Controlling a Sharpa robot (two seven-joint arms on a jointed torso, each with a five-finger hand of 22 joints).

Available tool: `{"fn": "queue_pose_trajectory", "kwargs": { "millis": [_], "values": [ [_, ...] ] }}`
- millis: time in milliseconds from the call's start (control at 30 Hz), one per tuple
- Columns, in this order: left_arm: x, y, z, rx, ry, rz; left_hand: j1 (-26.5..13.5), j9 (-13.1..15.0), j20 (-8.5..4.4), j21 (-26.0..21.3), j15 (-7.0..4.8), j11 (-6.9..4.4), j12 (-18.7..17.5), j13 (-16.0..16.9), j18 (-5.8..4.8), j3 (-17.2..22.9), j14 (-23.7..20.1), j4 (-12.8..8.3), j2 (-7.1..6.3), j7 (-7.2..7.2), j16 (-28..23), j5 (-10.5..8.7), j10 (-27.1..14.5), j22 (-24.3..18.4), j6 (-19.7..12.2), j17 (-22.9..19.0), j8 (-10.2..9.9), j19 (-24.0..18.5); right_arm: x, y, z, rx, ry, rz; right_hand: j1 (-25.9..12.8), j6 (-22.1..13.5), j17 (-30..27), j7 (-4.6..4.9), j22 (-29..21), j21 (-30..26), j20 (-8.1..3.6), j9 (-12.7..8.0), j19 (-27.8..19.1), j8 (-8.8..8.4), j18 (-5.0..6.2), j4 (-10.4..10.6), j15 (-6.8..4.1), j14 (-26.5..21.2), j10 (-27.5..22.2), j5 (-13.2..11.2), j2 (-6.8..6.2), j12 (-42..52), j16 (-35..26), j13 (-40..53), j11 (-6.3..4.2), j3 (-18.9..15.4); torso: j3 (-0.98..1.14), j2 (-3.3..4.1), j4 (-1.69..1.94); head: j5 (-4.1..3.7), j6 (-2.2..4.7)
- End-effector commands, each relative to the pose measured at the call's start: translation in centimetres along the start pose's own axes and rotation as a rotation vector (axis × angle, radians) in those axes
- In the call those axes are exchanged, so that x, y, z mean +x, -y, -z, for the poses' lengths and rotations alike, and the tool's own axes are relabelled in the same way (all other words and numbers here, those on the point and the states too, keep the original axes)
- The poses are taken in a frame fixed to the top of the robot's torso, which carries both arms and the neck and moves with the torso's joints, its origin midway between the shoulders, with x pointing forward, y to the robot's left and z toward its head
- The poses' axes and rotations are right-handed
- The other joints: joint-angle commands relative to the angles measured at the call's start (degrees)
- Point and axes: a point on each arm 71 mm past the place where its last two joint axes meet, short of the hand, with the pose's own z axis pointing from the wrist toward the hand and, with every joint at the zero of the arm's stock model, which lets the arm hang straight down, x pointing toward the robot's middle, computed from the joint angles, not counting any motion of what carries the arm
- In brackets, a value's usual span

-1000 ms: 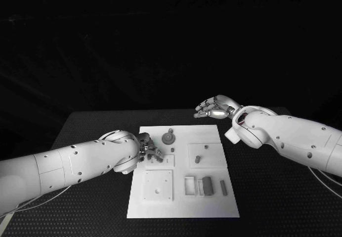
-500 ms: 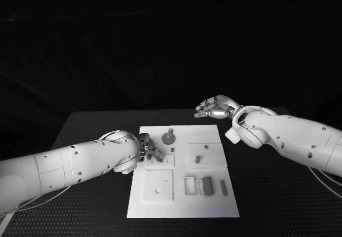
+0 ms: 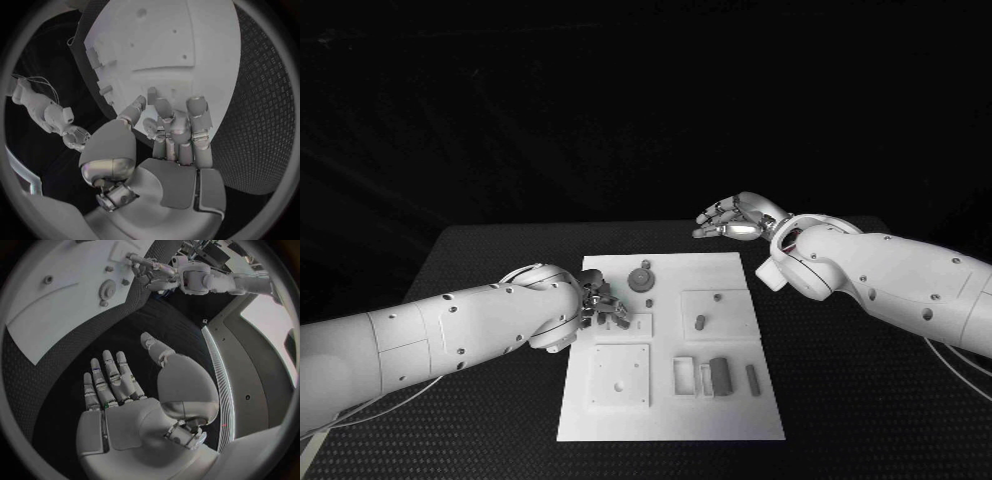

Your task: Assemble the parts on the task board

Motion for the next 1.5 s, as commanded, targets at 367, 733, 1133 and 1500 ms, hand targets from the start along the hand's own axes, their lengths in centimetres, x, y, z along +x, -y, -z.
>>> {"fn": "queue_pose_trajectory", "kwargs": {
  "millis": [367,733,1133,1500],
  "values": [
    [0.19,0.01,0.11,0.000,-0.016,-0.007,-0.7,0.0,-0.18,-0.2,-0.56,-0.20,0.3,-0.1,1.21,0.1,0.0,0.4,0.13,0.04,-0.3,-0.12,0.0,0.8,0.3,0.0,-0.2,0.4,0.13,-0.07,0.02,-0.007,-0.015,0.000,-0.6,-0.4,-0.1,3.10,-0.1,-0.3,0.01,-0.1,-0.4,0.29,-0.84,0.3,0.00,-0.6,0.1,0.1,-0.18,-0.3,-0.4,0.0,0.07,0.1,0.02,0.02,0.03,0.08,-0.07],
    [0.32,0.09,0.14,0.001,-0.022,-0.005,-0.2,0.0,-0.19,-0.2,-0.63,-0.29,0.3,-0.1,1.19,0.5,0.1,0.3,1.21,-0.05,-0.2,-0.05,0.1,0.8,0.6,0.0,-0.2,0.5,0.13,-0.07,0.03,-0.007,-0.015,-0.001,-0.6,-0.4,-0.1,3.10,-0.2,-0.3,0.01,-0.1,-0.4,0.31,-0.84,0.4,0.00,-0.7,0.1,0.1,-0.18,-0.3,-0.4,0.0,0.07,0.1,0.03,0.02,-0.01,0.15,-0.02],
    [0.37,0.26,0.08,0.002,-0.022,-0.007,0.1,0.0,-0.13,-0.2,-0.66,-0.32,0.4,-0.2,1.13,0.6,0.1,0.0,2.18,-0.09,-0.2,0.04,0.2,0.9,0.8,0.0,-0.2,0.5,0.11,-0.06,0.04,-0.006,-0.014,-0.001,-0.6,-0.4,-0.1,3.10,-0.2,-0.3,0.02,-0.1,-0.4,0.32,-0.84,0.4,0.00,-0.7,0.1,0.1,-0.17,-0.3,-0.4,0.0,0.07,0.1,0.03,0.00,0.01,0.13,0.04],
    [0.33,0.18,-0.01,-0.004,-0.025,-0.010,0.6,0.0,-0.07,-0.2,-0.71,-0.39,0.4,-0.3,1.05,0.6,0.2,-0.6,3.57,-0.17,-0.2,0.21,0.3,1.0,1.2,0.0,-0.1,0.6,0.11,-0.04,0.05,-0.006,-0.015,-0.001,-0.6,-0.4,-0.1,3.10,-0.2,-0.3,0.02,-0.2,-0.4,0.34,-0.84,0.4,0.01,-0.7,0.1,0.1,-0.17,-0.3,-0.4,0.0,0.07,0.1,0.02,0.01,0.00,0.05,0.07]
  ]
}}
